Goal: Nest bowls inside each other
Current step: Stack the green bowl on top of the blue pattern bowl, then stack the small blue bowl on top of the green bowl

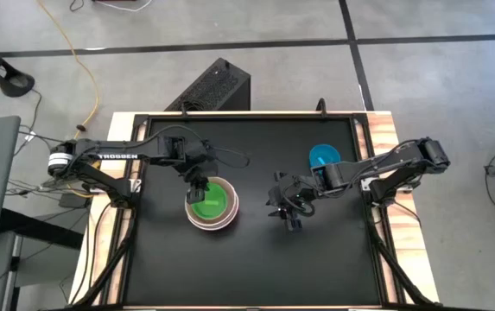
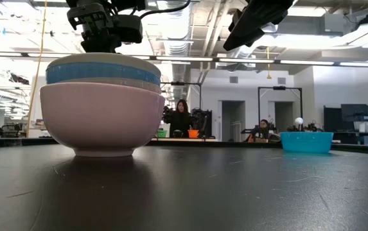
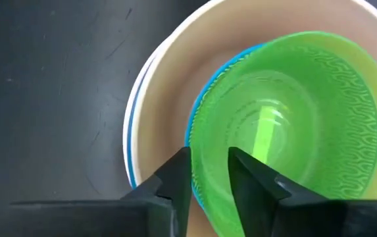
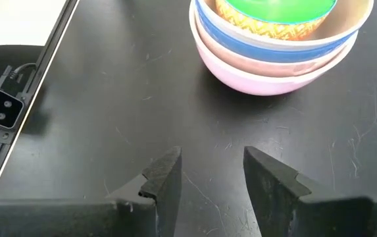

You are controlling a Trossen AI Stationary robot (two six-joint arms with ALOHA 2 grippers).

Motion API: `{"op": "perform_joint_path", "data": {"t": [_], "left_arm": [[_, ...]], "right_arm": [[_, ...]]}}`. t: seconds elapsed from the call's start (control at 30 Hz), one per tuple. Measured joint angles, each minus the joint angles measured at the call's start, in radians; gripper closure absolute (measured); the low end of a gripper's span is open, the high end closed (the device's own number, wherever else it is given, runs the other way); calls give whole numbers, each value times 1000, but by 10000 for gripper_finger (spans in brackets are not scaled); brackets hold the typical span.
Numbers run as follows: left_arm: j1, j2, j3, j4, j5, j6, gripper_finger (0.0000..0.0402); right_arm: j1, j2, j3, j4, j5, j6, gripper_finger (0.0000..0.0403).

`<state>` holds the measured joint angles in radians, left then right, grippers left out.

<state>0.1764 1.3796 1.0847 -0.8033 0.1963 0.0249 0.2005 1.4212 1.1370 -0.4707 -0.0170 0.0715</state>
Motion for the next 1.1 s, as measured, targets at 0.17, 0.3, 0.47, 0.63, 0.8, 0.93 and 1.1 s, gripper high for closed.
{"op": "perform_joint_path", "data": {"t": [0.17, 0.3, 0.47, 0.63, 0.8, 0.93, 1.1], "left_arm": [[1, 0, 0, -29, -2, 0, 286], [3, -8, 35, -69, -2, 25, 277], [-1, -40, 122, -85, -44, 66, 276], [-3, -136, 107, 21, -141, 122, 276], [-3, -309, -44, 256, -145, 137, 276], [-3, -463, -244, 509, -158, 109, 276], [-4, -625, -442, 700, -156, 40, 276]], "right_arm": [[0, 0, 0, 0, 0, 0, 225], [0, 0, 0, 0, 0, 0, 225], [-6, 0, 0, -1, 0, 0, 225], [-46, 0, 0, -23, 0, 4, 225], [-130, -5, 0, -93, 16, 44, 225], [-215, -9, 0, -143, 17, 42, 225], [-360, -10, 0, -169, 17, -15, 225]]}}
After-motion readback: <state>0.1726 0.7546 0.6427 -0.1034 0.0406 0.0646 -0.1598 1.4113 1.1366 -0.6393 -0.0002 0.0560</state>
